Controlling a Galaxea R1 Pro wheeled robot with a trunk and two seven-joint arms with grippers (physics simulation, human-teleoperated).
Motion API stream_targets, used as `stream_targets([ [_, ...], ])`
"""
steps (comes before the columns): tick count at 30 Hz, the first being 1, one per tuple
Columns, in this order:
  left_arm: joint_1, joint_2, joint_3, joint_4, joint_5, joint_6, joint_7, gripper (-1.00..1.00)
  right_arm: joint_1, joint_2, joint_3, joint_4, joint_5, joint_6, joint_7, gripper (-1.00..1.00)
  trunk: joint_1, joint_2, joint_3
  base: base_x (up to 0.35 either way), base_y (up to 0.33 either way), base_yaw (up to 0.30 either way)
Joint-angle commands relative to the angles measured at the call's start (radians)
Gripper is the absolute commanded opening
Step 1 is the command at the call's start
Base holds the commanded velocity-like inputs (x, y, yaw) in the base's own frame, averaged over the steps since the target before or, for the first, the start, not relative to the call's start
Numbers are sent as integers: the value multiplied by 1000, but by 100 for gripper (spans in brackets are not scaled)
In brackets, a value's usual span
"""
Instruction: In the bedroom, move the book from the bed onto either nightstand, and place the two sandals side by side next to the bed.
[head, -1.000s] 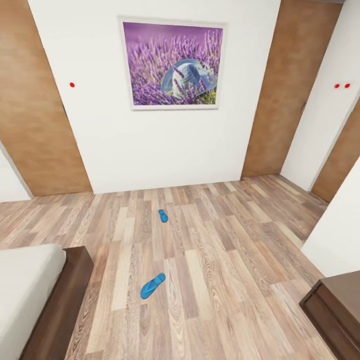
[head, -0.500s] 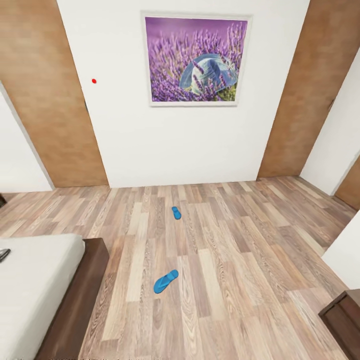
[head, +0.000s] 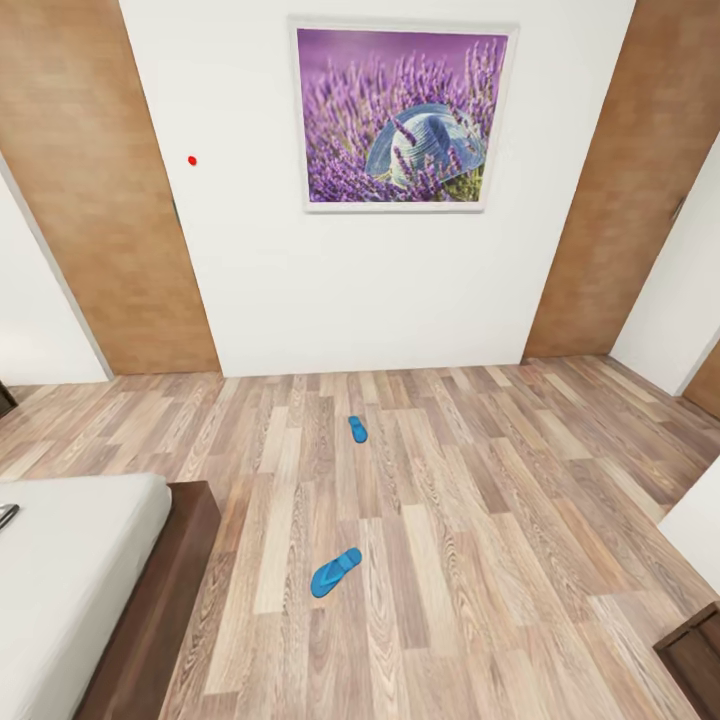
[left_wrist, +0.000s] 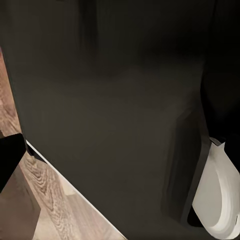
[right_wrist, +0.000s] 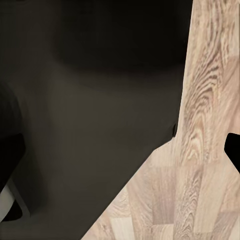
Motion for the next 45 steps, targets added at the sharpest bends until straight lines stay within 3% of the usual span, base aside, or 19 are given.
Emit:
stream_targets([
  [1, 1, 0, 0, -2, -1, -3, -1, 100, 1, 0, -2, -1, -1, -3, 2, 100, 1, 0, 0, 267, 30, 4],
  [24, 1, 0, 0, -2, -1, -9, -1, 100, 1, 0, -4, -1, -2, -5, 2, 100, 1, 0, -1, 309, 105, 1],
  [45, 1, 0, 0, -19, -1, -9, -1, 100, 1, 0, -4, -1, -3, -6, 2, 100, 1, 0, -1, 191, 68, -1],
])
